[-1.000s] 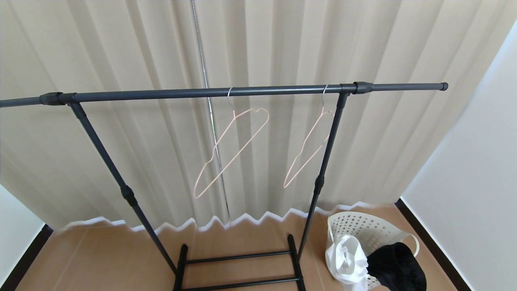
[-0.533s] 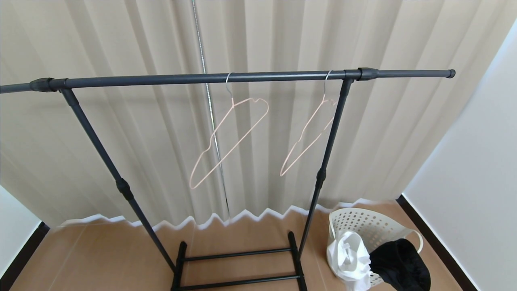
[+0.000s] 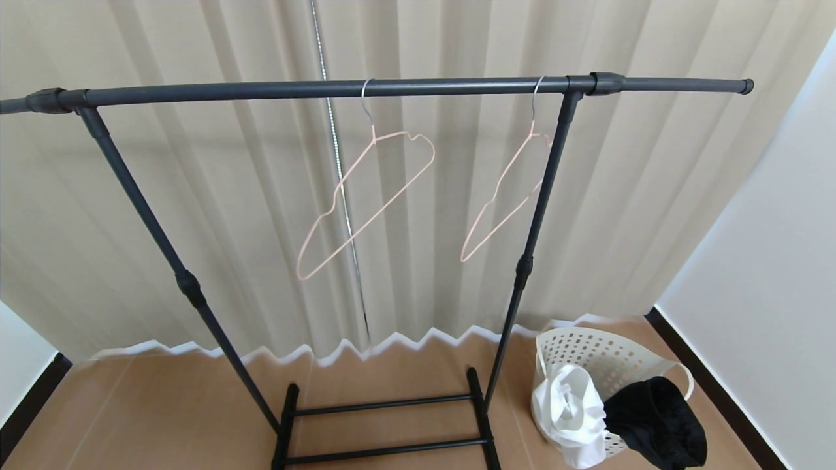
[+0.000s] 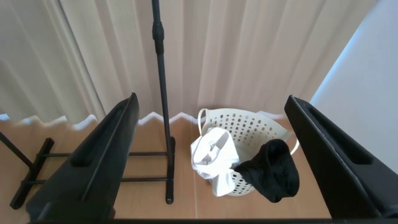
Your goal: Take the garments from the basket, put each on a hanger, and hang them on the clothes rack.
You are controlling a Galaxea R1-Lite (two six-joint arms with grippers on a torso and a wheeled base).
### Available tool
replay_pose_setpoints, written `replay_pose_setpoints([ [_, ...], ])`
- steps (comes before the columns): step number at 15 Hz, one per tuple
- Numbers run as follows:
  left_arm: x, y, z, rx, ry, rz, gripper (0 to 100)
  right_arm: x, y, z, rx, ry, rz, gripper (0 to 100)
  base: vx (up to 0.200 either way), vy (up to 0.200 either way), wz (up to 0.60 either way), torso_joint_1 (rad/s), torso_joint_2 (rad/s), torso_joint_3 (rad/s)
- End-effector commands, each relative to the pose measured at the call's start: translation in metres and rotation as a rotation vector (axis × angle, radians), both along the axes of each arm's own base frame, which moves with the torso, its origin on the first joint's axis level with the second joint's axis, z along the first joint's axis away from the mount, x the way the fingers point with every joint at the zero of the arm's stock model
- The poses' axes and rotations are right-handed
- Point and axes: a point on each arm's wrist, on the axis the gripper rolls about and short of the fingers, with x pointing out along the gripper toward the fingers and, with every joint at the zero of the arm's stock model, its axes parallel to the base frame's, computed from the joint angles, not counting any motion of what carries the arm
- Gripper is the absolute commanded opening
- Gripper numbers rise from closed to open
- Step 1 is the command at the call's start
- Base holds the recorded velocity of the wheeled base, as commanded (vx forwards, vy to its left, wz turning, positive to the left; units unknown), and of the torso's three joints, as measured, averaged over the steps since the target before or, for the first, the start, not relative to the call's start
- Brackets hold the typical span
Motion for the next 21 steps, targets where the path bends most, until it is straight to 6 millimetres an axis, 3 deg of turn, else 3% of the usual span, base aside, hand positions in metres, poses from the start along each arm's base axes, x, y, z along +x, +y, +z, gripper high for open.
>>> replay_pose_setpoints([
  [1, 0.0000, 0.0000, 0.0001, 0.000, -0.001, 0.000, 100, 0.0001, 0.0000, 0.0000, 0.000, 0.002, 0.002, 100, 0.000, 0.000, 0.00, -0.207, 0.54, 0.320],
  [12, 0.0000, 0.0000, 0.0001, -0.001, -0.001, 0.000, 100, 0.0001, 0.0000, 0.0001, 0.000, 0.000, 0.002, 100, 0.000, 0.000, 0.00, -0.187, 0.53, 0.343],
  [21, 0.0000, 0.0000, 0.0001, -0.001, -0.001, 0.000, 100, 0.0001, 0.0000, 0.0001, 0.001, 0.000, -0.002, 100, 0.000, 0.000, 0.00, -0.107, 0.46, 0.359],
])
